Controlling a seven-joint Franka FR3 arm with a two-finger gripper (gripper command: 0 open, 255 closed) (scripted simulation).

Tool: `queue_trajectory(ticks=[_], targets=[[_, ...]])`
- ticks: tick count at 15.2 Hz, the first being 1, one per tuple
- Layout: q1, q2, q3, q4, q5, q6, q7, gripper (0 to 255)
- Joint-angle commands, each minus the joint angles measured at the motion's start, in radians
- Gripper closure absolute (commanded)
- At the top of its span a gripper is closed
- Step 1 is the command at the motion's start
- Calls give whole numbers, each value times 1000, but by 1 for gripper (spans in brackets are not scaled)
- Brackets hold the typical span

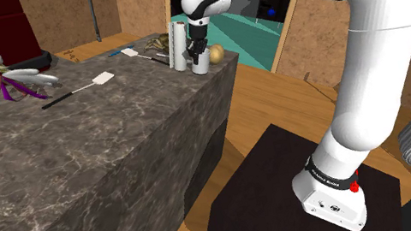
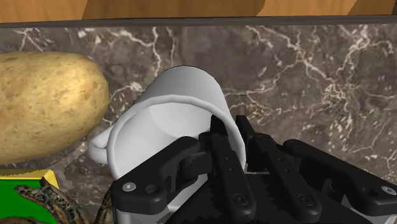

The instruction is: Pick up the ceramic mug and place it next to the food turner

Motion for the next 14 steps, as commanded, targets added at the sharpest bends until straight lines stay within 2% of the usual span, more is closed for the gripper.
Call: queue_trajectory(ticks=[1, 14], targets=[[0, 0, 0, 0, 0, 0, 0, 255], [2, -53, -2, 104, -4, -156, -3, 255]])
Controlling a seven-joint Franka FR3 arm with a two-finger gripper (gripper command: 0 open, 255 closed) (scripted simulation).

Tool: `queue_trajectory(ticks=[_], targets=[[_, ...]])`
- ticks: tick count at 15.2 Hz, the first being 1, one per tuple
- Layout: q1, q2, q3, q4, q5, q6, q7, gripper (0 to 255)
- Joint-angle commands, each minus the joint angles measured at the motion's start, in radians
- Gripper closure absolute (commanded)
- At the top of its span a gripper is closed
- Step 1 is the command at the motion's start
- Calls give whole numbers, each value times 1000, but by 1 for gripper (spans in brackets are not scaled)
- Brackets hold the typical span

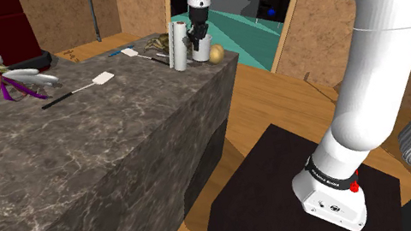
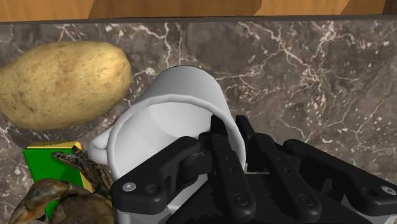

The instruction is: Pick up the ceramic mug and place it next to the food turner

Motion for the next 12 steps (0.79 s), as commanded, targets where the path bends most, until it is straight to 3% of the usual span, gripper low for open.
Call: queue_trajectory(ticks=[1, 12], targets=[[1, -12, 0, 11, -1, -23, 1, 255], [1, -28, -1, 137, -2, -165, -4, 255]])
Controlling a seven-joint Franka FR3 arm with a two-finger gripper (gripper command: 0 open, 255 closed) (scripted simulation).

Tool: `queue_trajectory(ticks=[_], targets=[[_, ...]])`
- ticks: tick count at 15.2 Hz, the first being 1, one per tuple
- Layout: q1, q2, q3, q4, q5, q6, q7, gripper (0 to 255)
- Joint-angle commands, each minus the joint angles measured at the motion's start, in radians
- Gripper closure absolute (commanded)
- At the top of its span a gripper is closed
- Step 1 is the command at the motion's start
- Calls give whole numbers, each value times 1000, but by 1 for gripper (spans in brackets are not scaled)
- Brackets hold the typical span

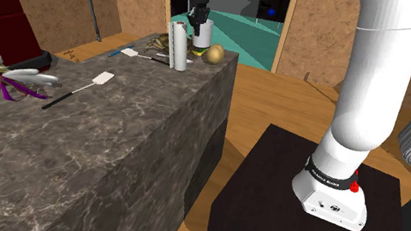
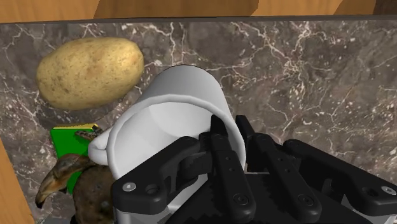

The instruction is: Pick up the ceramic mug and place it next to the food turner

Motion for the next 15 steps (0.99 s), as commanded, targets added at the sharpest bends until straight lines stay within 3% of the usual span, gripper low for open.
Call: queue_trajectory(ticks=[1, 8, 15], targets=[[-1, 1, 0, 29, 0, -28, -2, 255], [-2, 7, -1, 129, 2, -121, -6, 255], [97, -26, 55, 87, -21, -120, 150, 255]])
